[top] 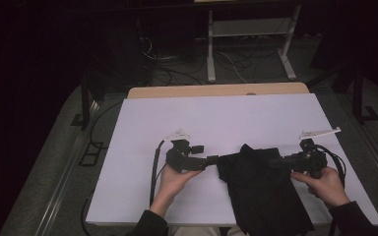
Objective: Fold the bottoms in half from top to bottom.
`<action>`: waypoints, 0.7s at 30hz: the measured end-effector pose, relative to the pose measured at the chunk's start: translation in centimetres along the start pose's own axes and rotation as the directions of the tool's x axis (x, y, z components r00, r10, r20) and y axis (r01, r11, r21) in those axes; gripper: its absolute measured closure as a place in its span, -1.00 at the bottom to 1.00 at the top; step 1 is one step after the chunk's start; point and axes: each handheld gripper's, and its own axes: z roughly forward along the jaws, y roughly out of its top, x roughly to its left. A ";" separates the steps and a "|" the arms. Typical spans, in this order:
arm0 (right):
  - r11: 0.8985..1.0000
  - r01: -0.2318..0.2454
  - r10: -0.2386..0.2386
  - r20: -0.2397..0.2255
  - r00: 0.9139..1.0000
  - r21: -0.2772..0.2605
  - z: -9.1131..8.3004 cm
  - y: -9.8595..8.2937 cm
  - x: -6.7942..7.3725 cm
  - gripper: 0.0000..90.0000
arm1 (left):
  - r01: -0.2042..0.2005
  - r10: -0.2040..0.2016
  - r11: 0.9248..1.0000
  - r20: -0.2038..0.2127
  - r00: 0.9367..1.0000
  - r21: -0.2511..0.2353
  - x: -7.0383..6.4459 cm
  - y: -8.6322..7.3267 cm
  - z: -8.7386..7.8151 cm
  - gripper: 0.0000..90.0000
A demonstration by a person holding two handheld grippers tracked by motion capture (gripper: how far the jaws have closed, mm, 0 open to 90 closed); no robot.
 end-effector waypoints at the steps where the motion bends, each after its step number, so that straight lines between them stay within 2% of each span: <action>1: 1.000 -0.001 0.001 -0.003 1.000 0.004 0.0 -0.1 0.1 0.83 | 0.003 -0.003 1.000 -0.004 1.000 -0.001 0.2 0.0 -0.2 -0.58; 4: 1.000 0.007 -0.006 -0.006 1.000 0.016 0.0 -0.8 0.2 0.83 | 0.020 -0.020 1.000 -0.010 1.000 -0.013 0.9 -0.2 -0.7 -0.59; 8: 0.999 0.015 -0.014 -0.006 1.000 0.043 0.0 -1.8 0.6 0.82 | 0.007 -0.007 1.000 -0.037 0.999 0.008 1.3 -0.4 -0.9 -0.61; 16: 0.997 0.031 -0.031 -0.005 1.000 0.077 -0.4 -3.2 0.9 0.82 | -0.029 0.030 0.999 -0.062 0.998 0.014 1.5 -0.8 -1.0 -0.64; 21: 0.995 0.042 -0.041 -0.009 0.999 0.094 -0.6 -3.9 1.1 0.82 | -0.032 0.033 0.999 -0.071 0.997 0.011 1.7 -1.1 -1.3 -0.66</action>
